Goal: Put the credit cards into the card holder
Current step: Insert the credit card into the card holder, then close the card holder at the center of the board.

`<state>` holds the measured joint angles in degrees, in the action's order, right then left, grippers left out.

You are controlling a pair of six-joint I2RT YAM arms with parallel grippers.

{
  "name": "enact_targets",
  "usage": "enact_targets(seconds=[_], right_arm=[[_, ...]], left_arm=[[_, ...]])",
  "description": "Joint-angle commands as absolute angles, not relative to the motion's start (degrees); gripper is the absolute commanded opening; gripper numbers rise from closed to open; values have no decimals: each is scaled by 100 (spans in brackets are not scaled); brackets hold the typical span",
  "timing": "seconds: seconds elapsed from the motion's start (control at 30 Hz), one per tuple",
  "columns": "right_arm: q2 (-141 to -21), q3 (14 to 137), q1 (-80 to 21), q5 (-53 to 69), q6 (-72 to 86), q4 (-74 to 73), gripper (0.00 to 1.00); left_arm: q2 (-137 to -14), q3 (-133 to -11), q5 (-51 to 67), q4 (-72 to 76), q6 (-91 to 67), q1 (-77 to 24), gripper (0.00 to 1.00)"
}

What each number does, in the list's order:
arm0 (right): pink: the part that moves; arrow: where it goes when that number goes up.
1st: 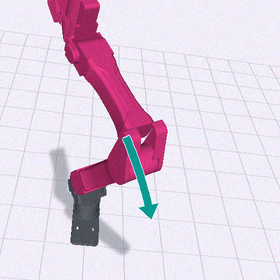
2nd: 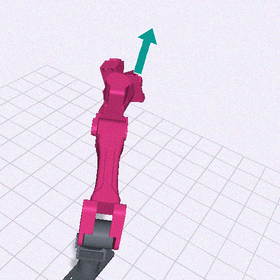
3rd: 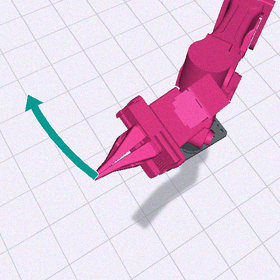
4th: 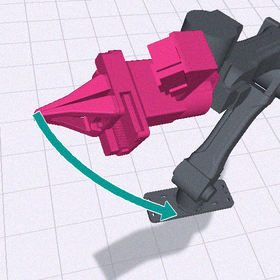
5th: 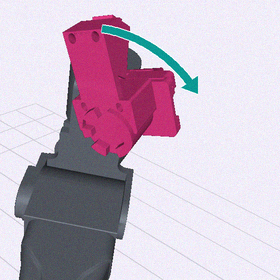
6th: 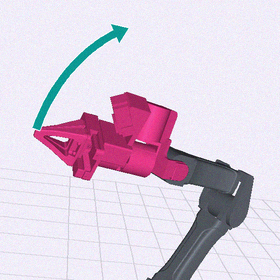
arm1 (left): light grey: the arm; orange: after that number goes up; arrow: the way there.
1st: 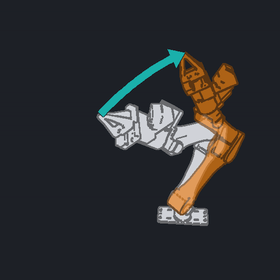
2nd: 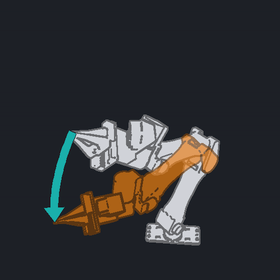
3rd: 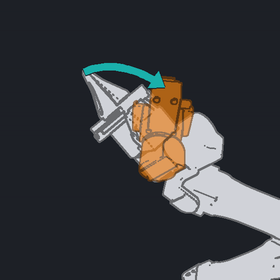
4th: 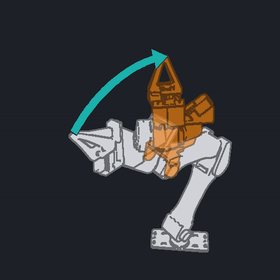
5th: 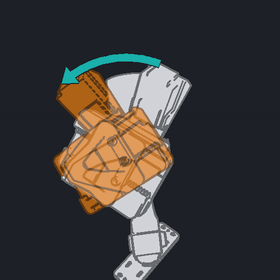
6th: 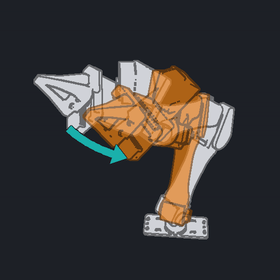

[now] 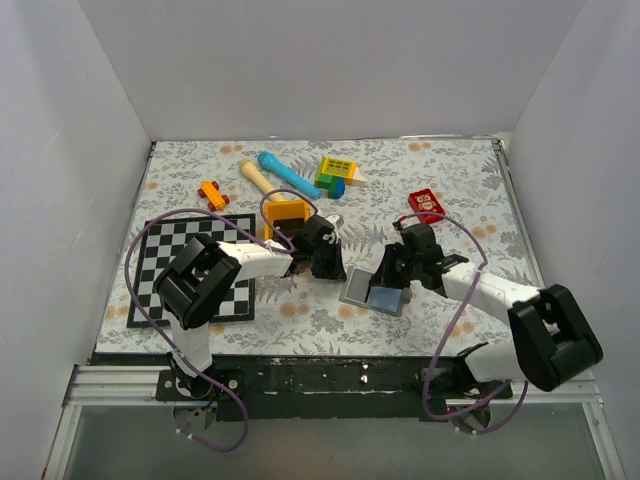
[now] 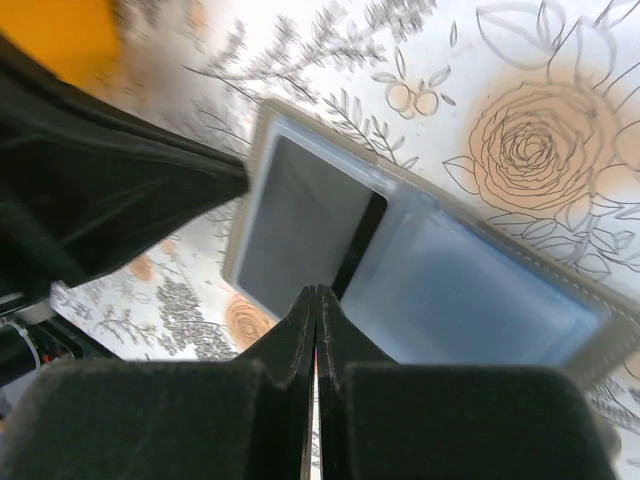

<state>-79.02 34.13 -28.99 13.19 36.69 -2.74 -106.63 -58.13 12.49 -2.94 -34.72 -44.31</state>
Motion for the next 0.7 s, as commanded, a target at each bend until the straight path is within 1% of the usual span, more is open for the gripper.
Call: enact_targets(seconds=[0.0,0.03,0.07,0.13,0.17,0.2,0.33,0.37,0.43,0.67], right_arm=[[-6866,3577,-2944,600,3507,-807,1],[-6690,3560,-2936,406,3516,-1026,1],[-6549,3560,-2953,143,3533,-1298,4],[-6259,3525,-2944,-428,3647,-1773,19],[-6110,3472,-2953,-622,3700,-1967,30],[-5960,3428,-2953,-876,3761,-2169,39],[-5503,3349,-2953,-1388,3972,-2759,64],[-5450,3383,-2953,-1441,3973,-2864,67],[-5449,3445,-2944,-1477,3964,-2979,70],[-5888,3753,-2944,-1608,3964,-3296,72]], left_arm=[[-10749,-5678,1239,-589,-3392,-4509,0],[-10749,-5686,1248,-589,-3393,-4500,0],[-10766,-5678,1248,-589,-3384,-4500,0],[-10758,-5669,1257,-571,-3375,-4509,0],[-10758,-5669,1257,-571,-3384,-4509,0],[-10758,-5669,1257,-571,-3375,-4509,0],[-10749,-5678,1266,-571,-3366,-4500,0],[-10749,-5678,1266,-571,-3375,-4500,0],[-10775,-5695,1283,-554,-3366,-4500,0],[-10811,-5783,1318,-580,-3357,-4500,0]])
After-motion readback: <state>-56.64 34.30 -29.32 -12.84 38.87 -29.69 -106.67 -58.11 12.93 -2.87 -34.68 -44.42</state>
